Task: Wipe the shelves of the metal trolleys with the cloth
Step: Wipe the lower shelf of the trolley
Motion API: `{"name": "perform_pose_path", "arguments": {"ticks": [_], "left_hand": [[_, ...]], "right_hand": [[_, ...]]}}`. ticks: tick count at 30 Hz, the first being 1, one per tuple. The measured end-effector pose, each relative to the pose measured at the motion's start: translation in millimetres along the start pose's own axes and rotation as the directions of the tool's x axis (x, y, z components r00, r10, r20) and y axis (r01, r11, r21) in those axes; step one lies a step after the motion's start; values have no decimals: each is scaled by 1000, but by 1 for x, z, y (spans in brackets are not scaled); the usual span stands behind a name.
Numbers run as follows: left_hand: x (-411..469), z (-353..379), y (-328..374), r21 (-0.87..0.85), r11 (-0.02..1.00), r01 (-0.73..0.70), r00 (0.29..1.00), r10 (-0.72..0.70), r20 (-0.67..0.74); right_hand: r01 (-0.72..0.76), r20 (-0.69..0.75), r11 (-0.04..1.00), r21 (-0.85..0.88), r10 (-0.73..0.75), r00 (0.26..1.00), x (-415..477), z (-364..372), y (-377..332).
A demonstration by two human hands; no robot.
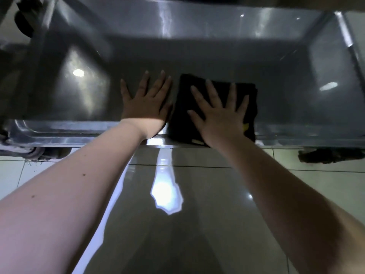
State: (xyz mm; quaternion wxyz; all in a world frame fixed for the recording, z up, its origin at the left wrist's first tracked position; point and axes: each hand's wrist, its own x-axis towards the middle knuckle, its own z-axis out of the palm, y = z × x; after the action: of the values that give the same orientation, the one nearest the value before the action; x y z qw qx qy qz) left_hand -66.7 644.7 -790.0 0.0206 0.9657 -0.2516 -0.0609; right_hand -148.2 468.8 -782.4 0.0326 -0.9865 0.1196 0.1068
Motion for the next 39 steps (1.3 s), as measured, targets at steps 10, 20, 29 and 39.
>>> {"name": "perform_pose_path", "arguments": {"ticks": [10,20,29,39], "left_hand": [[10,-31,25,-360,927,-103,969,12,-245],[-1,1,90,-42,999,3,1000,-2,25],[-13,-17,-21,20,964,267,958,-267,106],[-30,-12,46,-58,998,0,996,5,84]], "right_hand": [[-82,-60,936,342,109,992,-22,-7,74],[-98,3,988,118,99,995,-25,6,76],[-110,31,994,4,110,993,-22,8,57],[-121,28,985,127,118,993,-24,3,62]]}}
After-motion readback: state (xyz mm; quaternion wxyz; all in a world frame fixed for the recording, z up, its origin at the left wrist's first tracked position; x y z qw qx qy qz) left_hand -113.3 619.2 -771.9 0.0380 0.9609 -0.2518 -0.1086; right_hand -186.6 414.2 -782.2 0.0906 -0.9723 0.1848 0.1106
